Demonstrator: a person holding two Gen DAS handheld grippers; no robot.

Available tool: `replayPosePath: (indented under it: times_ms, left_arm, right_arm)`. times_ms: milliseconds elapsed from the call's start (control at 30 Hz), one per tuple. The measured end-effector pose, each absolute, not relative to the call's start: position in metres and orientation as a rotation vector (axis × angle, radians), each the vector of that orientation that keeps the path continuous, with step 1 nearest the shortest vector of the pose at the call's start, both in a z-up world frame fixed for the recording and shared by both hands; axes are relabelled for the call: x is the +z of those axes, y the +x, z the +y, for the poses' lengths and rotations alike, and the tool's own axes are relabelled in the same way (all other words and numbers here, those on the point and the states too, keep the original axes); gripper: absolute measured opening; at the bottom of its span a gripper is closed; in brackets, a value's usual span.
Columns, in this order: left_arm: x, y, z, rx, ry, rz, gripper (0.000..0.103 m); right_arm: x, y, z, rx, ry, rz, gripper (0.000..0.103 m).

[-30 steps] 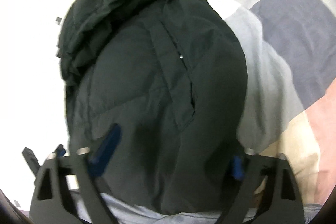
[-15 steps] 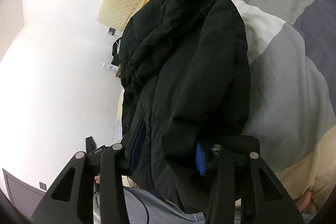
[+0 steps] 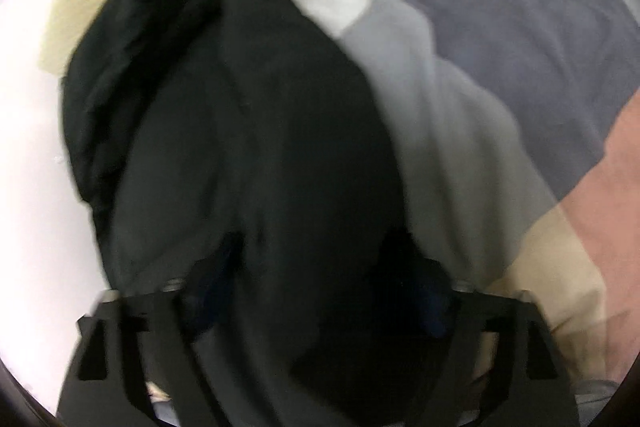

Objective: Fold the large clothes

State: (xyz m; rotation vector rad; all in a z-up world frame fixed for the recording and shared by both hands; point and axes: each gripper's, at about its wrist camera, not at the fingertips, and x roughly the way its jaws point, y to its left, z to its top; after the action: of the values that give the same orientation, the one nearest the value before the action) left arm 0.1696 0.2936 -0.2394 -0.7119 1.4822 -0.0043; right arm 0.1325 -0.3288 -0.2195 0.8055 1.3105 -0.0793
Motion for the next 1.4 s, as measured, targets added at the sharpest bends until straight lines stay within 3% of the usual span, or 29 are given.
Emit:
replayPosePath:
  times_ms: [333, 500, 600, 700, 833, 967, 1200, 1400]
  left_arm:
    - [-0.237, 0.181, 0.271, -0.204, -0.733, 1.468, 0.084]
    - [-0.226, 0.184, 0.259, -0.270, -0.684, 1.434, 0.060]
    - [-0.224, 0.186, 0.248, -0.308, -0.684, 1.412, 0.053]
    - [-0.224, 0.189, 0.238, -0.336, -0.655, 1.416, 0.053]
    - [-0.221, 0.190, 0.230, -0.347, -0.598, 1.405, 0.047]
    - [-0.215, 0.187, 0.235, -0.364, -0.605, 1.375, 0.032]
    - [-0.197, 0.176, 0.231, -0.387, -0.585, 1.300, 0.015]
    - [-0.171, 0.162, 0.232, -0.365, -0.638, 1.188, 0.011]
  right_arm:
    - [-0.236, 0.140, -0.318, 0.048, 0.889, 1.334, 0.093]
    - [-0.219, 0.137, -0.307, 0.224, 0.926, 1.251, 0.093]
    - [-0.207, 0.134, -0.303, 0.293, 0.914, 1.208, 0.090]
    - [-0.204, 0.131, -0.301, 0.295, 0.896, 1.196, 0.077]
    - [-0.208, 0.137, -0.303, 0.252, 0.876, 1.195, 0.035]
    - [-0.199, 0.139, -0.301, 0.280, 0.842, 1.145, 0.021]
    - [-0.168, 0.129, -0.305, 0.339, 0.840, 0.953, 0.014]
    - [-0.151, 0.121, -0.311, 0.392, 0.857, 0.892, 0.010]
